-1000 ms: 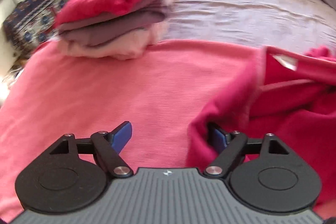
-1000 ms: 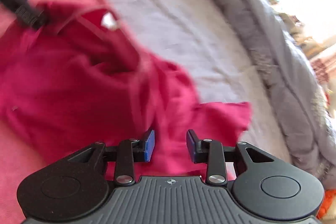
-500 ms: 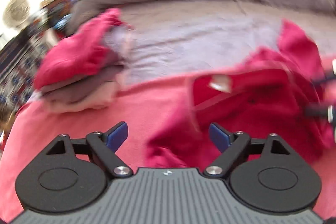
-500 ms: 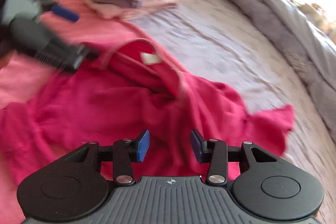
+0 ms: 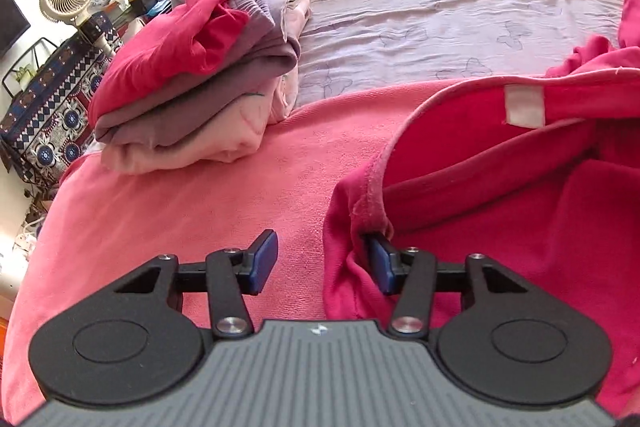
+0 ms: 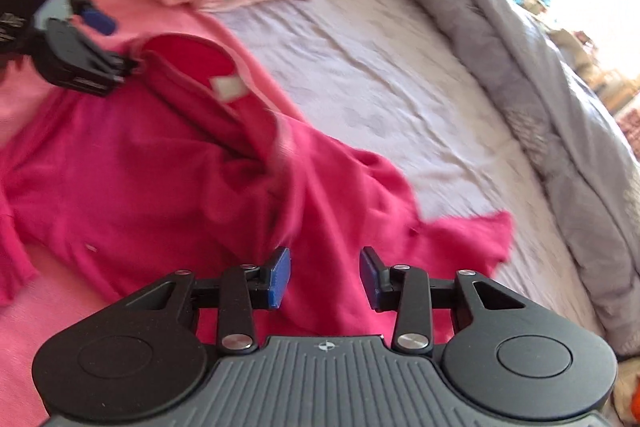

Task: Fold clothes
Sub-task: 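Grasp the collar edge of the magenta shirt with the left gripper, then grasp the shirt edge with the right gripper while the left gripper holds the collar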

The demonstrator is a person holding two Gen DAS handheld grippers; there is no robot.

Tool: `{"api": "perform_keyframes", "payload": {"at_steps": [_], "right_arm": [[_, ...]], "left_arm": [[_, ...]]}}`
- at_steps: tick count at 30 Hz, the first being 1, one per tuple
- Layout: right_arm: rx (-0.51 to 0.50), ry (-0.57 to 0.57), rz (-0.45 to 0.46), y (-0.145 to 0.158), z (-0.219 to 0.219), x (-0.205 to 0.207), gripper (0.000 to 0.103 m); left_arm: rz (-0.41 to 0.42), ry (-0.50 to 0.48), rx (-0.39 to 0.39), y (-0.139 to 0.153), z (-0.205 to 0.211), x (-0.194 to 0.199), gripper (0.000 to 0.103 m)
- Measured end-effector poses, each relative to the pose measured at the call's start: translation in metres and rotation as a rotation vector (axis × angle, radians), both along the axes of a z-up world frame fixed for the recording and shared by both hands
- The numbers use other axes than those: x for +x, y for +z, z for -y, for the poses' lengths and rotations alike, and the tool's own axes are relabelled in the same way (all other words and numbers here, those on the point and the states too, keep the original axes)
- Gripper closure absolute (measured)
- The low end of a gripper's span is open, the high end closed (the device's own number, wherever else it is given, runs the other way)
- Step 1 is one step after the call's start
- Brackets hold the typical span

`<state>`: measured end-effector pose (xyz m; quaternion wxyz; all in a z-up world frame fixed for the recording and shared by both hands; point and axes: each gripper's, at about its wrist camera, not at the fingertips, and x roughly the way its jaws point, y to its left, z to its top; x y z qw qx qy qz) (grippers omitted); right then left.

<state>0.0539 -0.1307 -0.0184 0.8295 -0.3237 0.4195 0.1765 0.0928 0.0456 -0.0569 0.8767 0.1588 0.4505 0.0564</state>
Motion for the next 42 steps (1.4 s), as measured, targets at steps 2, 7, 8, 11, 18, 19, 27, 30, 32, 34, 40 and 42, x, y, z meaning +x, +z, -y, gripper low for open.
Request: {"api": "perform_keyframes", "payload": {"at_steps": [2, 7, 8, 11, 18, 19, 27, 30, 32, 34, 40, 42], "right_arm": [[-0.03, 0.047, 0.001, -0.007, -0.013, -0.001, 0.064], [-0.09, -0.023, 0.006, -0.024, -0.027, 0.011, 0.092], [-0.056, -0.062, 0.015, -0.019, -0.024, 0.014, 0.094], [-0.006, -0.152, 0.077, 0.004, -0.009, 0.015, 0.095], [0.064, -0.106, 0.028, 0.02, 0.007, 0.004, 0.083], [0.032, -0.079, 0.02, 0.014, 0.0, 0.002, 0.082], [-0.121, -0.016, -0.018, -0.047, -0.038, -0.002, 0.06], [-0.038, -0.069, -0.016, -0.029, -0.03, 0.002, 0.065], [0.078, -0.1, -0.027, -0.007, -0.018, -0.001, 0.062], [0.155, -0.104, -0.012, 0.011, -0.002, -0.009, 0.055], [0.163, -0.184, -0.018, 0.013, 0.023, -0.005, 0.067], [0.228, -0.231, -0.019, 0.014, 0.027, -0.002, 0.069]], "left_arm": [[-0.001, 0.001, 0.006, -0.001, 0.001, 0.0, 0.047], [-0.01, -0.01, -0.021, 0.001, 0.003, -0.001, 0.06], [-0.013, -0.013, -0.034, 0.002, 0.003, -0.001, 0.065], [-0.022, -0.023, -0.079, 0.004, 0.002, -0.003, 0.081], [-0.039, 0.017, -0.142, 0.003, -0.002, -0.002, 0.082], [-0.039, 0.02, -0.142, 0.003, -0.002, -0.002, 0.081], [-0.039, 0.047, -0.139, 0.002, -0.005, 0.001, 0.06], [-0.04, 0.051, -0.159, 0.002, -0.008, 0.002, 0.072], [-0.041, 0.047, -0.174, 0.002, -0.008, 0.002, 0.075], [-0.042, 0.048, -0.173, 0.002, -0.006, 0.002, 0.078], [-0.044, 0.049, -0.176, 0.002, -0.006, 0.002, 0.079], [-0.044, 0.042, -0.173, 0.002, -0.006, 0.002, 0.079]]}}
